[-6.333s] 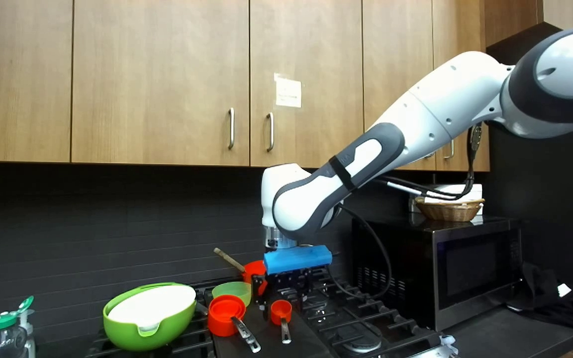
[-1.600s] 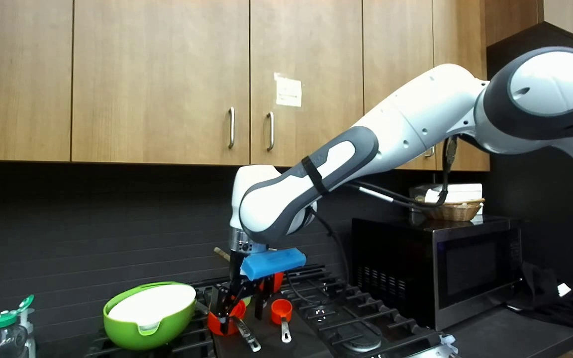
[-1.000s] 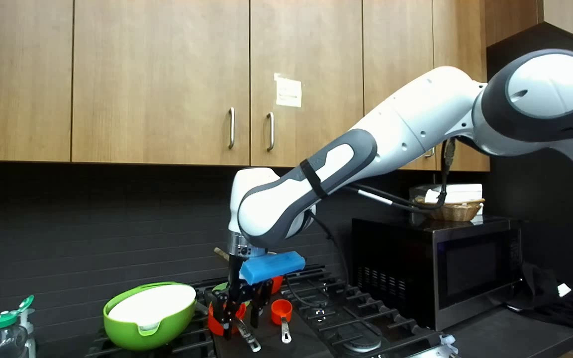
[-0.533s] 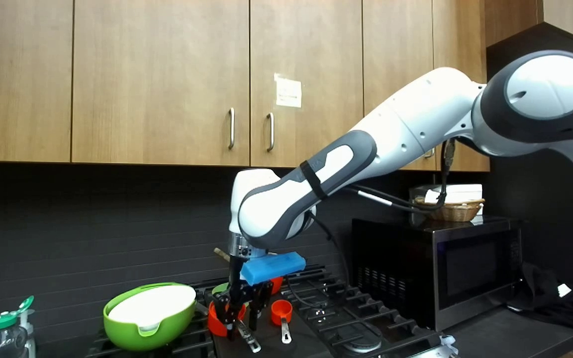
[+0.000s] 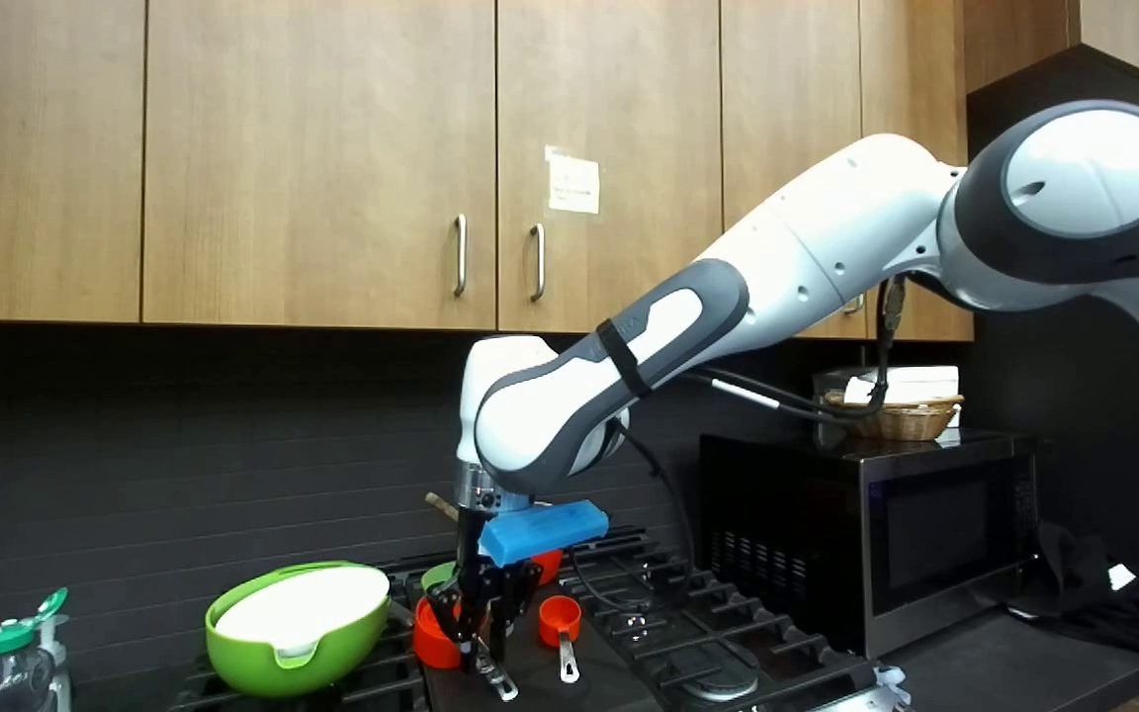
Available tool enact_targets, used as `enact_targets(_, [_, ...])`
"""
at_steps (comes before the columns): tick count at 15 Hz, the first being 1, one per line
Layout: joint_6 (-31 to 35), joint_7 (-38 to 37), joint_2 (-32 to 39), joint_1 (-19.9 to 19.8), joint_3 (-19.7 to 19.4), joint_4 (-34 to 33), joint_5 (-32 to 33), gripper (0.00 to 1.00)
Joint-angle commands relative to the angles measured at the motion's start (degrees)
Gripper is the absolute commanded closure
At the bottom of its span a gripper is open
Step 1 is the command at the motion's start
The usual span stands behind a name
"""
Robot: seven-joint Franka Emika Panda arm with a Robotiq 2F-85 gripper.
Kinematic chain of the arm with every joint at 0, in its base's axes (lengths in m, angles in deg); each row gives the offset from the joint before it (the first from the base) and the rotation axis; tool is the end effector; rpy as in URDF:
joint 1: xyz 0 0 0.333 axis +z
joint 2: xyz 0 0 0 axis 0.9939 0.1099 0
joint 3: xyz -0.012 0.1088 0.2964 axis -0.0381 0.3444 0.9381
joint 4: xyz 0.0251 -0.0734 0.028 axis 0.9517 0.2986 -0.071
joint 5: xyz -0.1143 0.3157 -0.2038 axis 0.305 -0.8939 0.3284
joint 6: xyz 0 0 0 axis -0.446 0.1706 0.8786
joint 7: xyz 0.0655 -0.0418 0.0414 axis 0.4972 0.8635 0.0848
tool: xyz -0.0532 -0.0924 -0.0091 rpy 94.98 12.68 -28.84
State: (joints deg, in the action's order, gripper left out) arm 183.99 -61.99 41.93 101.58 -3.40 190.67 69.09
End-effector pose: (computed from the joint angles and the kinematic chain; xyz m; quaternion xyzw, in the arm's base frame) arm 0.5974 0.2836 0.3639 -0.9957 -0.0639 -0.0639 0.0194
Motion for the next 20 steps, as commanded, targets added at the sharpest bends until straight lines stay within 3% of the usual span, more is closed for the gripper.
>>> enact_targets(1, [0.13, -0.15, -0.40, 0.14, -0.48, 0.12, 0.16, 0.69])
enact_targets(6, [0.64, 0.24, -1.44, -0.38, -0.28, 0.53, -1.03, 0.80])
enact_targets(7, [0.97, 0.34, -1.82, -0.51, -0.22, 0.69, -1.33, 0.86])
enact_targets(10, [2.29, 0.44, -3.13, -0.86, -0.17, 1.17, -1.87, 0.87])
enact_targets(14, [3.01, 0.56, -4.08, -1.22, -0.02, 1.53, -2.28, 0.98])
enact_targets(15, [2.91, 0.65, -4.17, -1.26, 0.08, 1.63, -2.48, 0.74])
enact_targets(17, [2.85, 1.28, -4.34, -1.25, 0.45, 2.11, -3.25, 0.70])
enact_targets(20, [2.28, 1.53, -4.21, -0.73, 0.89, 2.67, -3.22, 0.54])
